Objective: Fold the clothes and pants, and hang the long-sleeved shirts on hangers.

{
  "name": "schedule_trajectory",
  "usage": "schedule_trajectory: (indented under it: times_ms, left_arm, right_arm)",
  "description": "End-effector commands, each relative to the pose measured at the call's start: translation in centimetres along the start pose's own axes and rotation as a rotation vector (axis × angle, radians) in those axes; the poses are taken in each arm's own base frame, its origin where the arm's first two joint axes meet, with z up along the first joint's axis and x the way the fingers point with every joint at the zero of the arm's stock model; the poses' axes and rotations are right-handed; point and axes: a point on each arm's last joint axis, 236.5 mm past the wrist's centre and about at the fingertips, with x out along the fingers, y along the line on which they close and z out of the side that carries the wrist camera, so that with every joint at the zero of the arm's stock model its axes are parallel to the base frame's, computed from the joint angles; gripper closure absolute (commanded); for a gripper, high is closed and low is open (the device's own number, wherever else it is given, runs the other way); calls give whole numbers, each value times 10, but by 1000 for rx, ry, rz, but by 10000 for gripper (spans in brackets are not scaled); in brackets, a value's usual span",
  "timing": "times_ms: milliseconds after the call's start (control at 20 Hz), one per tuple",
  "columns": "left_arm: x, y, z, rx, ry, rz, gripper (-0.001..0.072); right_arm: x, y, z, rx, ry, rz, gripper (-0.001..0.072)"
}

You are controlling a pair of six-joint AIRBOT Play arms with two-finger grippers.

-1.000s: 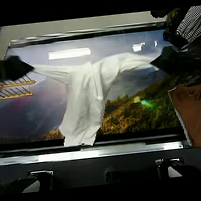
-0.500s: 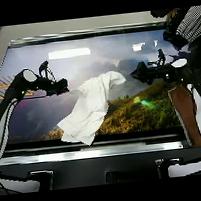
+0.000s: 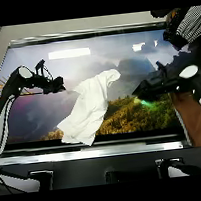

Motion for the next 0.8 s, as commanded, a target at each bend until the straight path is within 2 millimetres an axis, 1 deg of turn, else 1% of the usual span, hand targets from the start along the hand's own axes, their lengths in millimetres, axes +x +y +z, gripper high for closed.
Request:
schedule_trajectory:
  times_ms: [0,100,200,250,300,400,500,650,750]
  left_arm:
    - [-5,5,0,-6,13,5,689]
    - [-4,5,0,-5,14,5,689]
    - [-4,5,-1,-5,17,5,689]
    - [-5,5,-2,-5,22,5,689]
    - [-4,5,-3,5,26,5,689]
    - [-5,5,-6,17,40,6,689]
    - [-4,6,-7,17,43,7,689]
    - [-2,7,-8,15,47,8,689]
    - [-2,7,-8,22,49,8,689]
  right_arm:
    - [51,15,-63,78,-47,30,288]
    - [92,31,-96,62,-35,21,288]
    - [126,52,-122,24,-36,13,288]
    - [140,54,-132,52,-33,-2,288]
    - [155,50,-145,89,-10,-25,288]
    - [177,45,-166,131,35,-54,286]
    - [189,48,-173,143,29,-47,286]
    - [195,60,-165,145,-49,-11,286]
    - [198,62,-160,180,-74,-4,286]
